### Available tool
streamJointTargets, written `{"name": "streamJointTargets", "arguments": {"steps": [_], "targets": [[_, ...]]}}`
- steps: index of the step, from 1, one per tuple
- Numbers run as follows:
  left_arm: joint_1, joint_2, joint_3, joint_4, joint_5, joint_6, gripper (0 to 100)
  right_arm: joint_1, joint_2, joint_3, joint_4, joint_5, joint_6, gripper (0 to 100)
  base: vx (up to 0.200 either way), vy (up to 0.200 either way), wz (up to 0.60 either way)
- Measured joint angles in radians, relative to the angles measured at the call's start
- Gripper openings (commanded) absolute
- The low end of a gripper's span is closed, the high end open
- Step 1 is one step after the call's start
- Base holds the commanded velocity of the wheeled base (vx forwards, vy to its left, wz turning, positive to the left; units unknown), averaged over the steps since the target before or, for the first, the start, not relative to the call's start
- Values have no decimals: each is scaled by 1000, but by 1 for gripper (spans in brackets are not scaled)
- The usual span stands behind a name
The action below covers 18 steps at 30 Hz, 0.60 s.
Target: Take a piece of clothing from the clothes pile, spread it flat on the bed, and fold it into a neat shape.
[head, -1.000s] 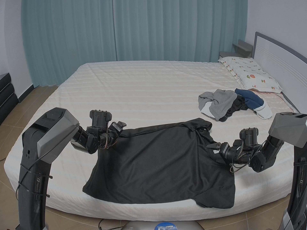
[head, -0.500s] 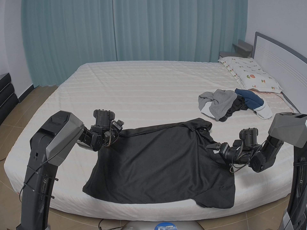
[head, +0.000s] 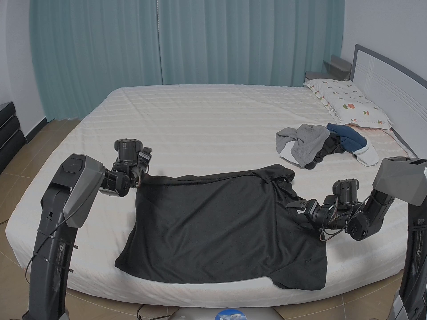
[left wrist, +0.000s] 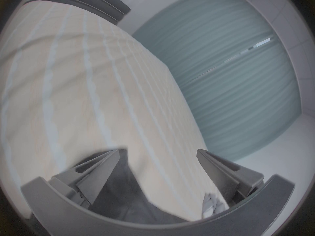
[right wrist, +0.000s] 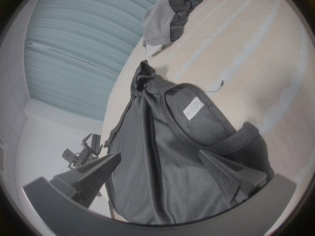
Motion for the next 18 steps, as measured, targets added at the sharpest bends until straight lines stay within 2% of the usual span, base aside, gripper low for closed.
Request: {"name": "streamJointTargets", "arguments": {"steps": [4,12,18], "targets": [[55,12,-52,14,10,-23,100,0,0,1,0,-1,0,100,0,0,0],[80,16,-54,79,-5,-21,100,0,0,2,0,-1,0,100,0,0,0],[75,0,1,107,-67,-2,100,0,1,4,-8,-1,0,100,0,0,0]]}}
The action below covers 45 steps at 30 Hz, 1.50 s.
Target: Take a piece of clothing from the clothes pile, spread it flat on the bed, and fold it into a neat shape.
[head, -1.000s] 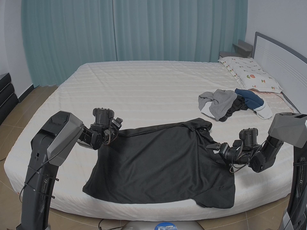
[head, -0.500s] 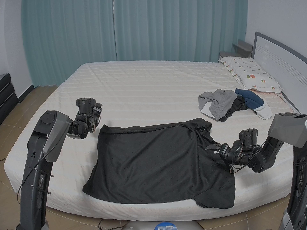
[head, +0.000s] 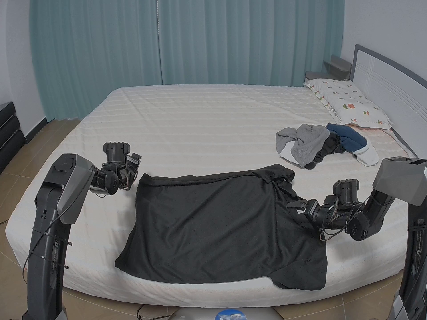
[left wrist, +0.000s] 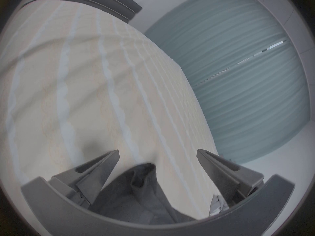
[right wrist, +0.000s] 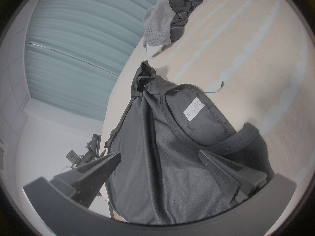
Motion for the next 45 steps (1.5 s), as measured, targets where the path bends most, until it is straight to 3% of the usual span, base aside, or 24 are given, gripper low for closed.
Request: {"name": "streamJointTargets", "arguments": {"steps": [17,18,25,37,45], "targets": [[-46,9,39,-10,-5,129,100,1,0,3,-11,-1,-1,100,0,0,0],[-47,11,41,-10,-5,132,0,1,0,3,-11,-1,-1,100,0,0,0],[-51,16,36,-10,5,145,0,0,3,3,-13,-1,-1,100,0,0,0],[-40,63,-68,2,159,144,0,0,4,2,-13,-1,-1,100,0,0,0],[-36,93,-101,7,171,147,0,1,4,2,-13,-1,-1,100,0,0,0]]}}
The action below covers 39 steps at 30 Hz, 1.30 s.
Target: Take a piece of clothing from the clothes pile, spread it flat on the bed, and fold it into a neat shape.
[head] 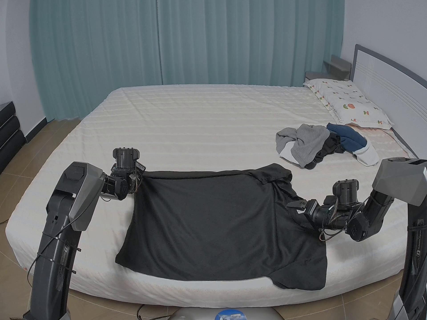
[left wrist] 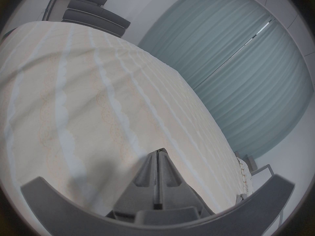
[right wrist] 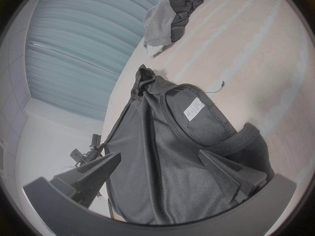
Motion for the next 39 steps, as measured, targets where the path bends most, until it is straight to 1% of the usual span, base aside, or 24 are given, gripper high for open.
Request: {"name": "streamJointTargets", "arguments": {"steps": [8,9,16,20,26,32,34,39], "targets": [[1,0,12,17,-5,-4,0,-1,0,-1,0,0,0,100,0,0,0],[1,-1,13,27,-6,-4,100,-1,0,-1,0,0,1,100,0,0,0],[2,-13,22,51,-10,-11,100,-4,-3,-1,0,1,3,100,0,0,0],[3,-40,71,50,-20,-15,100,-7,-7,1,0,1,3,100,0,0,0],[6,-126,208,32,-80,-30,100,-15,-26,13,-1,0,4,100,0,0,0],[16,-241,408,-60,-150,-37,100,-35,-53,23,-1,-1,3,100,0,0,0],[18,-284,488,-112,-167,-38,100,-44,-65,27,-1,-1,3,100,-200,0,0],[7,-367,621,-165,-185,-40,100,-65,-91,37,-2,0,4,100,-200,0,0]]}}
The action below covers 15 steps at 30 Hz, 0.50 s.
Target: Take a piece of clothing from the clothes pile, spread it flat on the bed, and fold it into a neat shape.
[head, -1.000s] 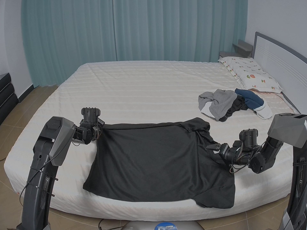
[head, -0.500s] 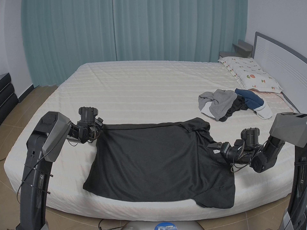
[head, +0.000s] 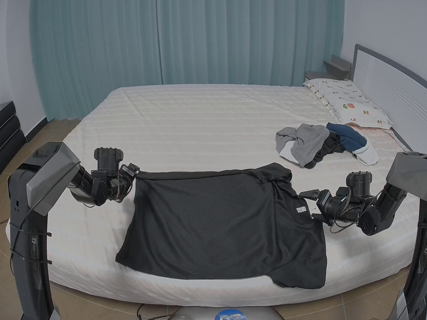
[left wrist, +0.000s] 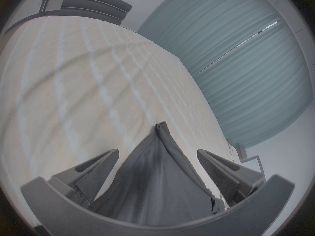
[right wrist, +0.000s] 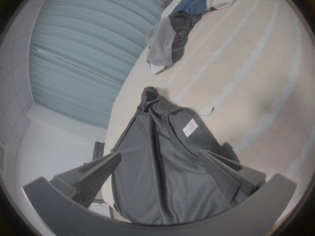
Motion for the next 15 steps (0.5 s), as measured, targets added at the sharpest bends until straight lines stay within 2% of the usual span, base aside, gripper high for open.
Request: {"name": "streamJointTargets", "arguments": {"steps": [5,15], "targets": [[-25,-78,92,-13,-7,0,100,-27,-24,6,1,2,0,100,-200,0,0],[-65,-165,258,-25,-9,6,100,-37,-29,7,2,6,-1,100,0,0,0]]}}
